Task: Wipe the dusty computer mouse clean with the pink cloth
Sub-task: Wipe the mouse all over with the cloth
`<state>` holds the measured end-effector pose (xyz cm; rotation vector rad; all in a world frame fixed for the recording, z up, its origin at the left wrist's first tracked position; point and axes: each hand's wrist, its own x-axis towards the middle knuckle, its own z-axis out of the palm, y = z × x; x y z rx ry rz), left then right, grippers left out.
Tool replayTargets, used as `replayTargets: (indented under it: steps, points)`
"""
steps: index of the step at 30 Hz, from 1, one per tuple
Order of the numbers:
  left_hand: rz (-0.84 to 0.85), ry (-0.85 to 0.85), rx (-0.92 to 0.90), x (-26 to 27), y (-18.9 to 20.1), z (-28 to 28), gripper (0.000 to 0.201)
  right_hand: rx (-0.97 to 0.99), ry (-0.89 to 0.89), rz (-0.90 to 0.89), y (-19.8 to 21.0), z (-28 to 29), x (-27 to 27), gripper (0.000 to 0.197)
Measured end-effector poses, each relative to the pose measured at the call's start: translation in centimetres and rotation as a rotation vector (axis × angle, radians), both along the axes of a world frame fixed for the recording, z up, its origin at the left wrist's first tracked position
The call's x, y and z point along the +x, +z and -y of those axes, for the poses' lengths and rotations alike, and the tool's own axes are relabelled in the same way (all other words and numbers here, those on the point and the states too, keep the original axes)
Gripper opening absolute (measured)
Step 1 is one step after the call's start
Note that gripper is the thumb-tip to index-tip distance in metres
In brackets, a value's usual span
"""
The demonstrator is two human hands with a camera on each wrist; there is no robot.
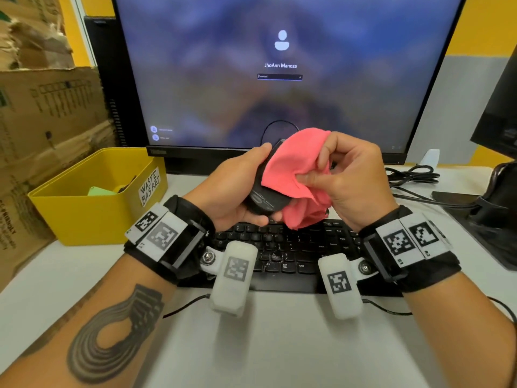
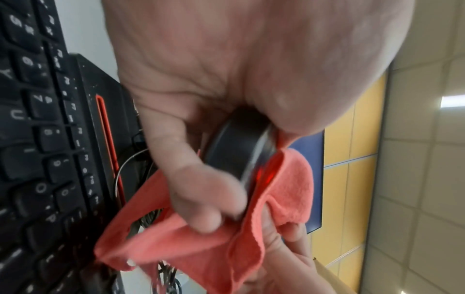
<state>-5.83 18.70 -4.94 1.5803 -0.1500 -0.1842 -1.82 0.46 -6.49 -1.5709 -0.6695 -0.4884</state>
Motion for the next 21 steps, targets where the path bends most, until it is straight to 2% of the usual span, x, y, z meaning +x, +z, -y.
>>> replayTargets:
  steps: [4,6,7,9,11,14,17,19,21]
  points:
    - [0.048,0.025,-0.015,0.4,-0.1,-0.2,0.055,0.038,-0.194,0.064,0.1,0.9,0.7,0.042]
    - [0.056,0.045,-0.035,0.4,0.0,-0.3,0.054,0.132,-0.215,0.023,0.3,1.6,1.1,0.038]
    - [0.057,0.051,-0.047,0.4,0.1,-0.4,0.056,0.21,-0.163,-0.018,0.6,2.1,1.1,0.038]
    - [0.063,0.054,-0.058,0.3,0.2,-0.6,0.062,0.338,0.058,-0.117,1.3,3.3,0.8,0.046]
    - [0.066,0.051,-0.065,0.2,0.2,-0.6,0.066,0.343,0.271,-0.181,1.9,4.1,0.2,0.054]
    - [0.053,0.061,-0.084,0.0,0.0,-0.2,0.058,0.263,0.34,-0.16,2.1,3.3,-0.8,0.043]
    - [0.025,0.084,-0.069,-0.2,-0.3,0.5,0.052,-0.022,0.107,0.044,1.6,1.3,-1.4,0.028]
    - [0.019,0.093,-0.02,-0.4,-0.5,0.9,0.049,-0.222,-0.048,0.189,1.1,0.1,-1.8,0.025]
    - [0.016,0.085,-0.009,-0.5,-0.6,1.2,0.046,-0.3,-0.109,0.259,0.8,-0.8,-2.1,0.021]
